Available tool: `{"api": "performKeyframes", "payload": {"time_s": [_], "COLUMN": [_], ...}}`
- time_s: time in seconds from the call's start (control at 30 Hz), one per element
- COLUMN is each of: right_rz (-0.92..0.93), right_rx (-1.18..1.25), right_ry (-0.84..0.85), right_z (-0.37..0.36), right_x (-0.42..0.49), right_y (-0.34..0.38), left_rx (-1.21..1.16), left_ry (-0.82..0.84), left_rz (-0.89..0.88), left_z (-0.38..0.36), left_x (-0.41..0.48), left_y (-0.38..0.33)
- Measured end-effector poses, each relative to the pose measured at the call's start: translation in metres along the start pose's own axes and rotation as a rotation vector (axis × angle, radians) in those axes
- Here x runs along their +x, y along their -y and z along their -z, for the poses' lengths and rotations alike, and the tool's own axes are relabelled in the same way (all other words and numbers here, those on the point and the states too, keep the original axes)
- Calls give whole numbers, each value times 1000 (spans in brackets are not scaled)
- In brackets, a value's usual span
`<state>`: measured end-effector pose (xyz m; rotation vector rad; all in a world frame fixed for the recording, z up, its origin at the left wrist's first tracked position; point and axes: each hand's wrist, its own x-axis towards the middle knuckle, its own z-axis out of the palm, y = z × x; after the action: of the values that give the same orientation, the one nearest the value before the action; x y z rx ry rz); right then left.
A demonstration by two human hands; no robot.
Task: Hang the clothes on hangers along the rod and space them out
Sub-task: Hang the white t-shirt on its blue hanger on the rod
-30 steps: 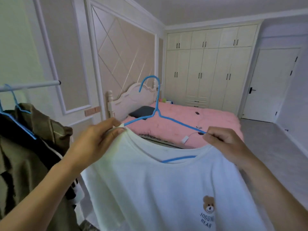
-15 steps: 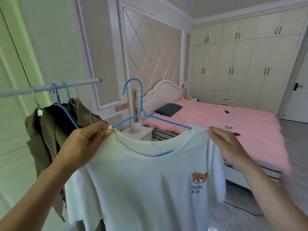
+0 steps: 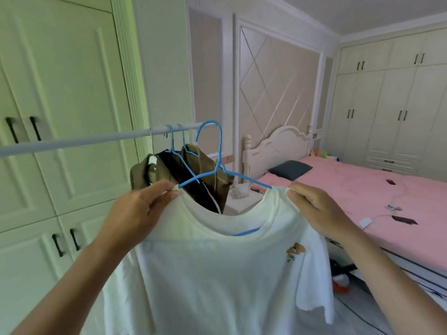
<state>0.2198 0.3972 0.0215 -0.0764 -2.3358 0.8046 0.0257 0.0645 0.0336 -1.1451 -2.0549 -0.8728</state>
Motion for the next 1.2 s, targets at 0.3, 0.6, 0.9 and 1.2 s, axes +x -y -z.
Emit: {"api": "performKeyframes", "payload": {"time_s": [0.3, 0.6, 0.9, 1.2], "right_rz": [61, 71, 98, 136], "right_rx": [-19, 92, 89, 149], "right_ry": [205, 319, 333, 316], "right_z": [-30, -30, -31, -40], "right_x": [3, 15, 25, 26], "right_y": [46, 73, 90, 103], "left_rx": [76, -16, -13, -30], "left_ry": [-42, -41, 1, -12], "left_rz": [-105, -102, -84, -17], "left_z": [29, 51, 58, 56], "left_x": [-26, -31, -38, -41], "left_y": [17, 26, 28, 28]}}
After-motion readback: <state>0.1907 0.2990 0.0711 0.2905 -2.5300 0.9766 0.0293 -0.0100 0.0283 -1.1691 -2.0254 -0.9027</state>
